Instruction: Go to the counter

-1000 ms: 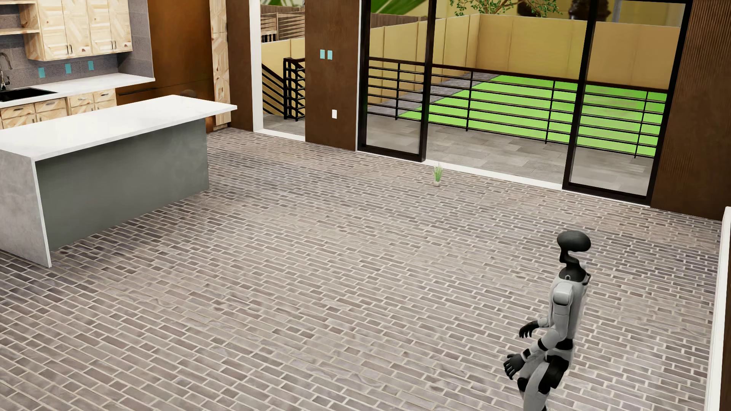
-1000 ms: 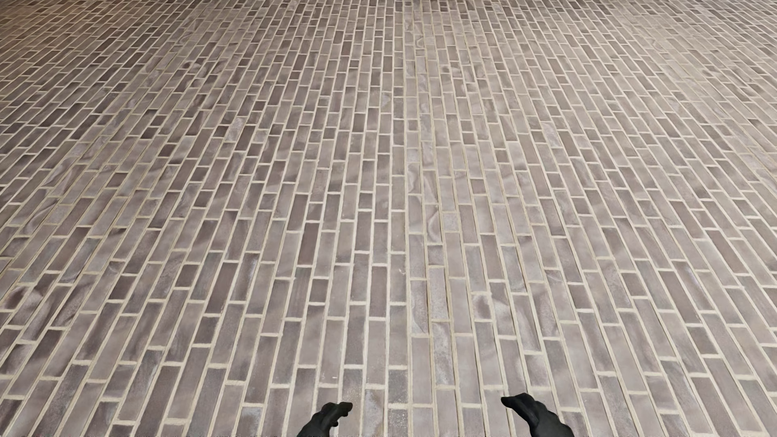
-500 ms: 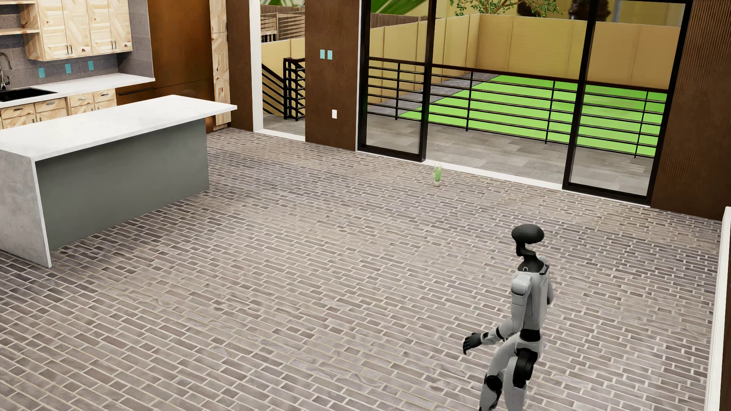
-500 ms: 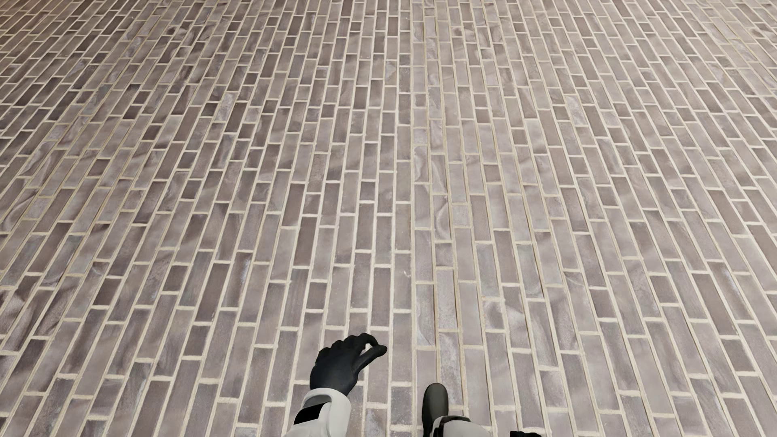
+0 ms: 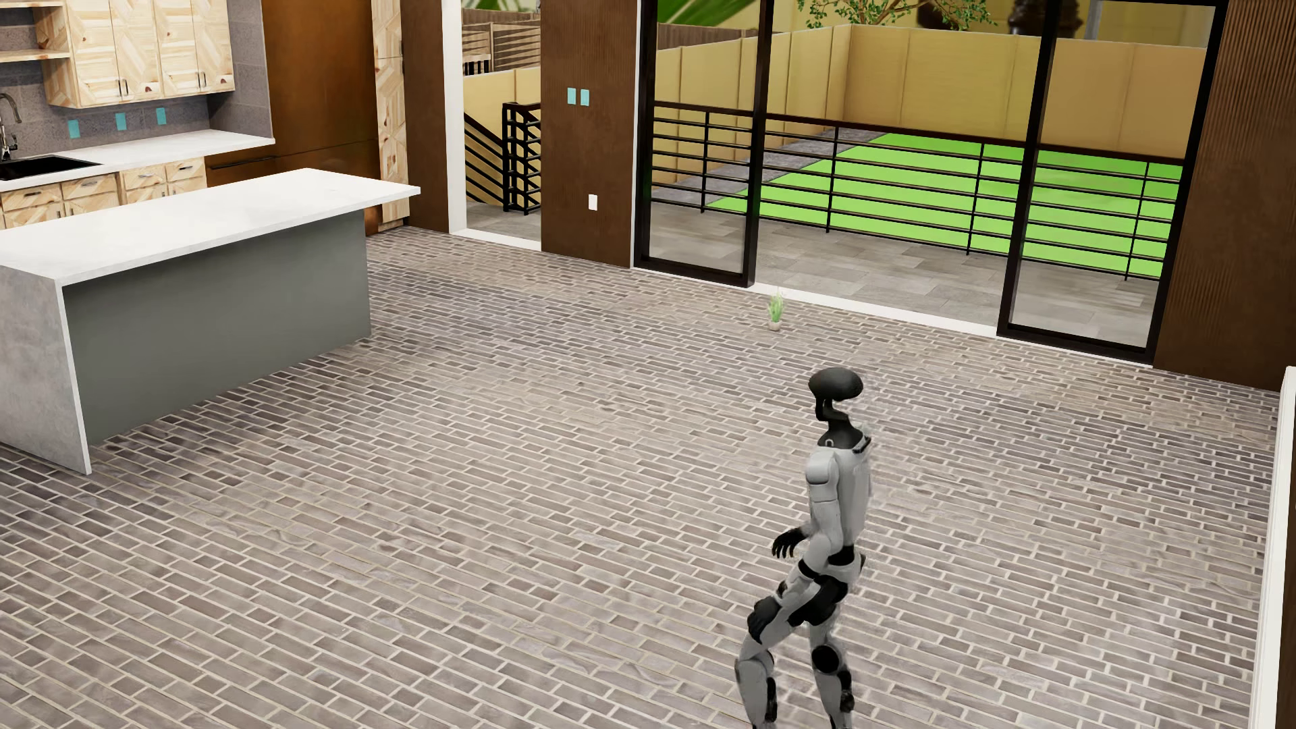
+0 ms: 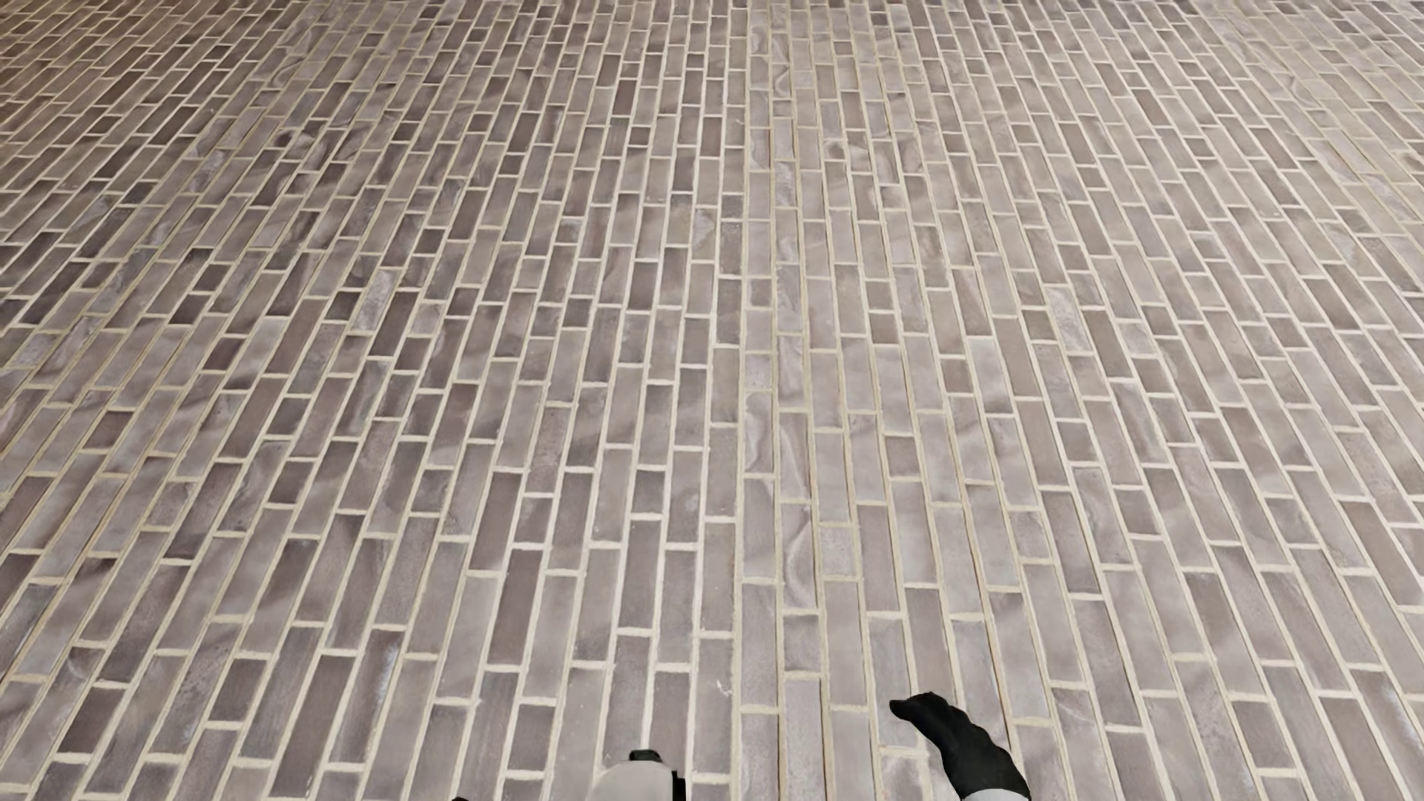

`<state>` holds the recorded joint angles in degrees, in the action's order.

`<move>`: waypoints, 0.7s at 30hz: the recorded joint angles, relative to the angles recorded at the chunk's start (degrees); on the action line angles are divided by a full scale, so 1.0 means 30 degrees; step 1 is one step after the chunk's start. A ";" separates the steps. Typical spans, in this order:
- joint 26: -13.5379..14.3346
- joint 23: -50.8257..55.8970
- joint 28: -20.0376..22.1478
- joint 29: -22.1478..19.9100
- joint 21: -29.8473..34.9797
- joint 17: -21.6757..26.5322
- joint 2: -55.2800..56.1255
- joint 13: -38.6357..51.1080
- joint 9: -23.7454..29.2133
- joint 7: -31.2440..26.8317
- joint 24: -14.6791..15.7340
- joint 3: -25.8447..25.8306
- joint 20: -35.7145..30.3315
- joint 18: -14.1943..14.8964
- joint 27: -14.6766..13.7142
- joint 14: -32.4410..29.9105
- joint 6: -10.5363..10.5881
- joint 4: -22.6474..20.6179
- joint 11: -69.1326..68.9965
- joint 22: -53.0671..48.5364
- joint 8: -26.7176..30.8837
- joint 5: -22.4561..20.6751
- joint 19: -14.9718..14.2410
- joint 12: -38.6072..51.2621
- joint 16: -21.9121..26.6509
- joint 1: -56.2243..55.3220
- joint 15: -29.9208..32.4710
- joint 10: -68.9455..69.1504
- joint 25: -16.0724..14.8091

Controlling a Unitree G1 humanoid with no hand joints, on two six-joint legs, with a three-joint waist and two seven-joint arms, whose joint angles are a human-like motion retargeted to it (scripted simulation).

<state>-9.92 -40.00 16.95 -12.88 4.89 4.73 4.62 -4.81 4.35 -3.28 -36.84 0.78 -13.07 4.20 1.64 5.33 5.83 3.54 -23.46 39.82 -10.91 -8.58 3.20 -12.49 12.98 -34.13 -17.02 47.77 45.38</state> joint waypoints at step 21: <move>0.2711 0.3021 -0.0822 0.0726 -0.1050 0.1455 0.9417 -0.4661 -0.0183 0.1666 -0.5332 0.0077 -0.0251 -0.2915 0.2011 0.2305 -0.3668 -0.5219 -0.9581 0.3543 0.2172 0.6889 -0.3280 0.5612 -0.2853 0.7908 0.2986 -0.8017 -0.1440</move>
<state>-1.79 -30.94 14.48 -10.70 1.74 9.10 32.87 -18.79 3.81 1.72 -52.84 1.01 -13.82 -4.54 7.67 12.24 -5.17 -12.12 -52.20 50.45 -4.40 12.09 -6.64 4.34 4.42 -10.40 -8.06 23.71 41.06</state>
